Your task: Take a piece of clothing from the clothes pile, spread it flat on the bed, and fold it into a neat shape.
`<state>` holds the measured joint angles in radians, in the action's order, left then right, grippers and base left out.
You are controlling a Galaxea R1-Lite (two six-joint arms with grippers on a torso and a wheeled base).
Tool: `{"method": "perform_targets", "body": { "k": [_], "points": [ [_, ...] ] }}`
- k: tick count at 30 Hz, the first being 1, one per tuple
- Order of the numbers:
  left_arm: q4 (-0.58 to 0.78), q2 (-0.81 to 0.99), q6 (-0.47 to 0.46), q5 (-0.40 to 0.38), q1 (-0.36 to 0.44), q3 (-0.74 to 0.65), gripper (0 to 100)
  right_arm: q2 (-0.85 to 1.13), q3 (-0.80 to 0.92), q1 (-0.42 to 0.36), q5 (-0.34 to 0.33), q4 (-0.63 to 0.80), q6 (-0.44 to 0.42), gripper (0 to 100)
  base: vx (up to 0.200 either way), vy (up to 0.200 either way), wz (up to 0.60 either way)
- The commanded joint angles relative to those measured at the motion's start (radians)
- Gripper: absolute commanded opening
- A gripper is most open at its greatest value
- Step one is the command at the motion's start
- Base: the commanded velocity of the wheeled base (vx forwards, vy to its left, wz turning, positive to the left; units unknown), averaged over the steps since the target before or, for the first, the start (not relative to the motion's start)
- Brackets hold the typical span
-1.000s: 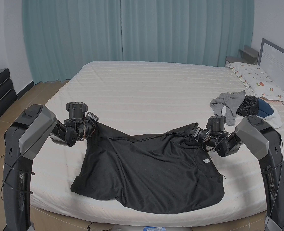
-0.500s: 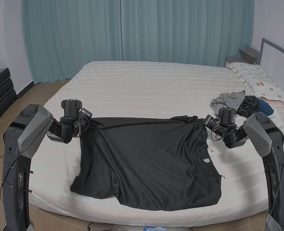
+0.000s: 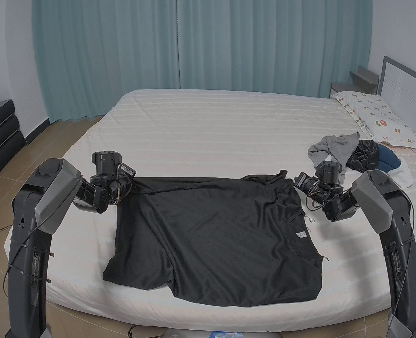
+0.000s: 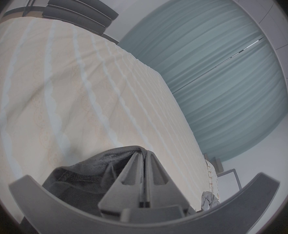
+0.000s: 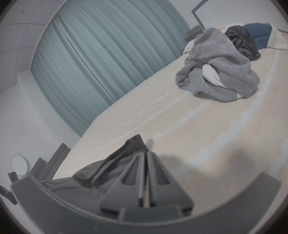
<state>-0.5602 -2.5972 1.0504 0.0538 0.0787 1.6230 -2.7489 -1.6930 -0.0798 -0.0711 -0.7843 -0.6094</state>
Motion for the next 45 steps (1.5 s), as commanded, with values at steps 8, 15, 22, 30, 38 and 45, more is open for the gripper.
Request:
{"method": "perform_targets", "body": {
  "k": [8,15,22,30,38,45],
  "points": [
    [0.065,0.043,-0.007,-0.005,-0.019,-0.054,100,0.086,0.121,0.012,-0.015,-0.015,-0.010,100,0.000,0.000,0.00],
    [0.086,0.253,-0.027,-0.157,-0.040,-0.261,100,0.287,0.424,0.025,-0.093,-0.059,-0.069,100,0.000,0.000,0.00],
    [0.077,0.425,-0.067,-0.230,-0.056,-0.515,100,0.413,0.728,0.017,-0.145,-0.208,-0.081,100,0.000,0.000,0.00],
    [-0.024,0.525,-0.073,-0.289,-0.048,-0.785,100,0.483,1.036,-0.018,-0.167,-0.440,-0.112,100,-0.125,0.000,0.00],
    [-0.135,0.531,-0.101,-0.295,-0.037,-0.976,100,0.445,1.277,-0.020,-0.171,-0.687,-0.242,100,-0.200,0.000,0.00],
    [-0.142,0.499,-0.168,-0.276,-0.011,-1.026,100,0.434,1.316,-0.025,-0.173,-0.710,-0.240,100,-0.057,0.000,0.00]
  ]
}}
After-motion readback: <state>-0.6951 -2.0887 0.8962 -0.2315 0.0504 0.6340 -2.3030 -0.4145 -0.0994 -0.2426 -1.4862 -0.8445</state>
